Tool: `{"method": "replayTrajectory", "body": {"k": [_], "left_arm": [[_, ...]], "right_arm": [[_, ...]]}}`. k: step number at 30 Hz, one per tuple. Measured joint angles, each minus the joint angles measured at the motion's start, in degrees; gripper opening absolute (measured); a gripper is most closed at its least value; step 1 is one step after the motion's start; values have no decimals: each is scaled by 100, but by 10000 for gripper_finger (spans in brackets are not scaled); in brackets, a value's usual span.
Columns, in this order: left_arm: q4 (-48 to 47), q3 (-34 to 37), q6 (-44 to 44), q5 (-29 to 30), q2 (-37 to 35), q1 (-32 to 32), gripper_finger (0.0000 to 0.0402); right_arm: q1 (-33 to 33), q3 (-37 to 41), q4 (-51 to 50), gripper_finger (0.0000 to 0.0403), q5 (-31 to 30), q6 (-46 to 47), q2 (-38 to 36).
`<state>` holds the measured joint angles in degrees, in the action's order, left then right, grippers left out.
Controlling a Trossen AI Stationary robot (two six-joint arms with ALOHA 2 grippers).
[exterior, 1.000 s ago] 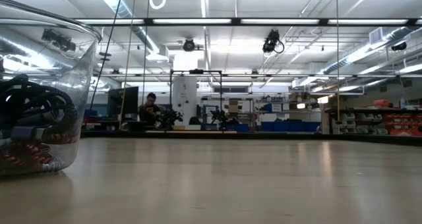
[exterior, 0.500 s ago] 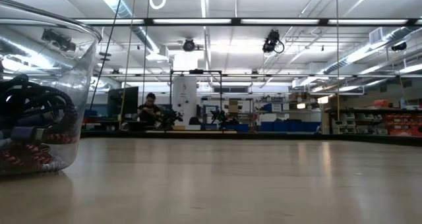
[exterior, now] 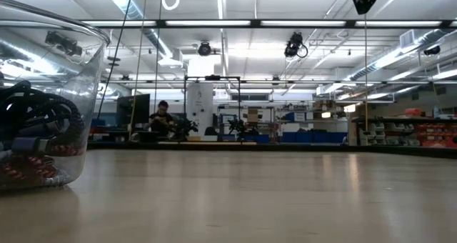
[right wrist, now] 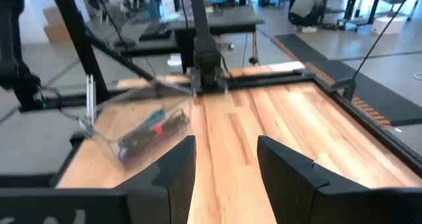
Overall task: Pick and place USB-C Cables
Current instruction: Return to Home Position
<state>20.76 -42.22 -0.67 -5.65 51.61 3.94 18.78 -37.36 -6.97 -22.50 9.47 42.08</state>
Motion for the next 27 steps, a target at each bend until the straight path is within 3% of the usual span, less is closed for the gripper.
{"method": "replayTrajectory", "body": {"k": [5, 14, 21, 27], "left_arm": [[0, 949, 166, 0, -1215, 77, 41], [-1912, 1465, 302, 437, -3476, 75, 40], [-3521, 1475, 360, 433, -4199, 73, 40], [-3581, 1740, 197, 357, -4473, 73, 40]], "right_arm": [[35, 2, -46, 169, 4, 94, 259], [147, 2, -66, 169, 205, -435, -524], [100, 11, -973, 139, 105, -262, -1039], [84, 615, -662, 71, 109, -196, -1080]]}}
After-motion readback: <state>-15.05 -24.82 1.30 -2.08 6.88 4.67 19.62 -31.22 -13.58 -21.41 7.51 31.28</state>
